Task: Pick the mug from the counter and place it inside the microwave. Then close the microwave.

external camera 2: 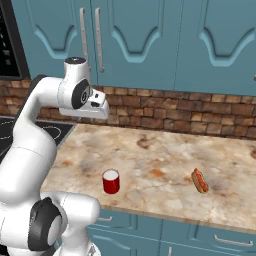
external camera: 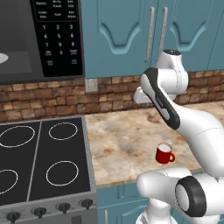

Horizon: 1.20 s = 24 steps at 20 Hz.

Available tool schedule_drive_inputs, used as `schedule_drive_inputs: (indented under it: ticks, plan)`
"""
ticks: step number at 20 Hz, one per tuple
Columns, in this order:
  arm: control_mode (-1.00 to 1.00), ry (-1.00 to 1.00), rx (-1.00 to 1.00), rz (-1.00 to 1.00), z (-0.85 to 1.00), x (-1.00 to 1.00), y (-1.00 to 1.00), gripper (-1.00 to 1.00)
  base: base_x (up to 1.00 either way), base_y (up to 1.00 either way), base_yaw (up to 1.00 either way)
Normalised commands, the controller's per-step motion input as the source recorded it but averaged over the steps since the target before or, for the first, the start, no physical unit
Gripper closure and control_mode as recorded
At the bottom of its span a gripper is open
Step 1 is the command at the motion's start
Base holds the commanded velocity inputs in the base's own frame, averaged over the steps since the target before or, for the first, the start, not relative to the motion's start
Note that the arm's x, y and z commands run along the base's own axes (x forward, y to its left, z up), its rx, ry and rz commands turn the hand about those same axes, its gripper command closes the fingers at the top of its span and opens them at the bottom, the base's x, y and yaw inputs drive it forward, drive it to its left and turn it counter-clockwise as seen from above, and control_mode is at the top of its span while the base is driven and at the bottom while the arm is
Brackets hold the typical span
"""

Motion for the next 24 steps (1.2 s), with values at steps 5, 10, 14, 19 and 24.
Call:
schedule_drive_inputs:
  ticks: [5,10,14,19,24]
  plan:
    - [-1.0,0.01,0.0,0.02,0.0,-0.17,-0.15,-1.0,0.0,0.0,0.0]
    - [-1.0,0.01,0.0,0.11,-0.2,-0.17,-0.52,-1.0,0.0,0.0,0.0]
    - [-1.0,0.06,-0.01,0.07,-0.4,-0.33,-0.33,-1.0,0.0,0.0,0.0]
    - [-1.0,0.04,0.0,0.08,-0.59,-0.17,-0.25,-1.0,0.0,0.0,0.0]
    - [-1.0,0.01,-0.01,0.08,-0.64,-0.07,-0.27,-1.0,0.0,0.0,0.0]
